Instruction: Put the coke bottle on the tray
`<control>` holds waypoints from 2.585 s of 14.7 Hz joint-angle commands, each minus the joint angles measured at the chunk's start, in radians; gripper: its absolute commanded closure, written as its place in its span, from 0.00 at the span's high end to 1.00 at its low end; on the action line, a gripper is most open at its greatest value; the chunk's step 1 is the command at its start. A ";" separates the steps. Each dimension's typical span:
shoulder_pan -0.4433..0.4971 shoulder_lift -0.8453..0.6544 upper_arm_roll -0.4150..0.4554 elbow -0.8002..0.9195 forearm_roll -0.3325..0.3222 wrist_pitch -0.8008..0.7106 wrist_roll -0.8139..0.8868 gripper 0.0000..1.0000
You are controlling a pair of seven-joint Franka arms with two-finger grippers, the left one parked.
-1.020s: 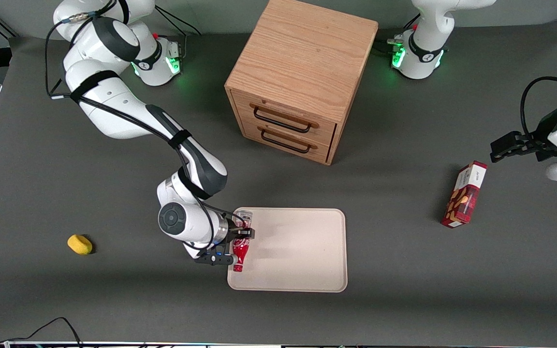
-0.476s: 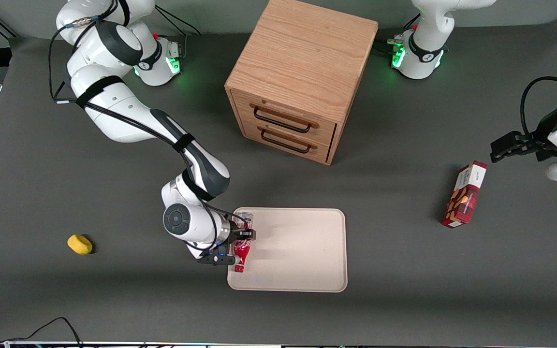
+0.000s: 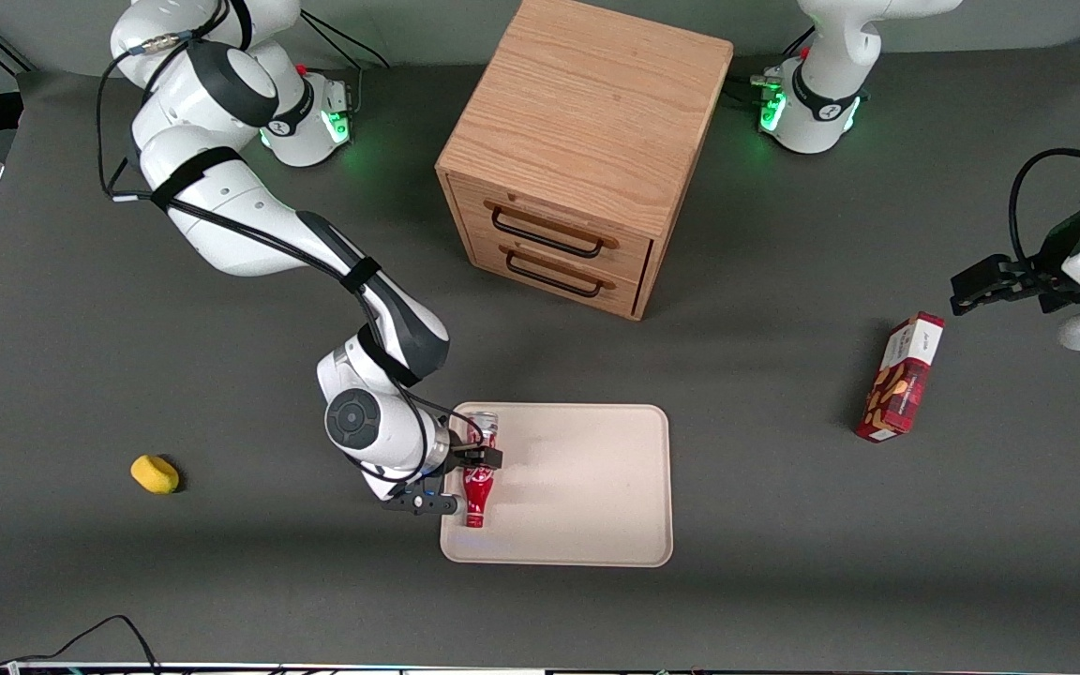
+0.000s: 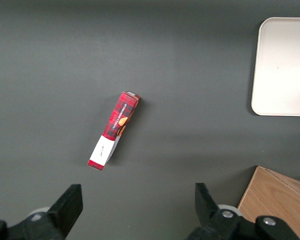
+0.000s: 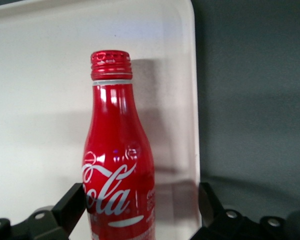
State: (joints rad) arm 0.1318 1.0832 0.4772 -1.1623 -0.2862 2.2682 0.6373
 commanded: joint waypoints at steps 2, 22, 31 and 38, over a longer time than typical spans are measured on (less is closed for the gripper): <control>0.012 0.015 -0.005 0.026 -0.031 0.007 0.036 1.00; -0.143 -0.791 -0.069 -0.025 0.142 -0.898 -0.049 1.00; -0.135 -1.305 -0.414 -0.638 0.337 -0.770 -0.218 1.00; -0.129 -1.298 -0.413 -0.620 0.326 -0.743 -0.217 1.00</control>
State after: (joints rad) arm -0.0043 -0.2378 0.0717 -1.8242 0.0330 1.5263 0.4258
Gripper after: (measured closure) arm 0.000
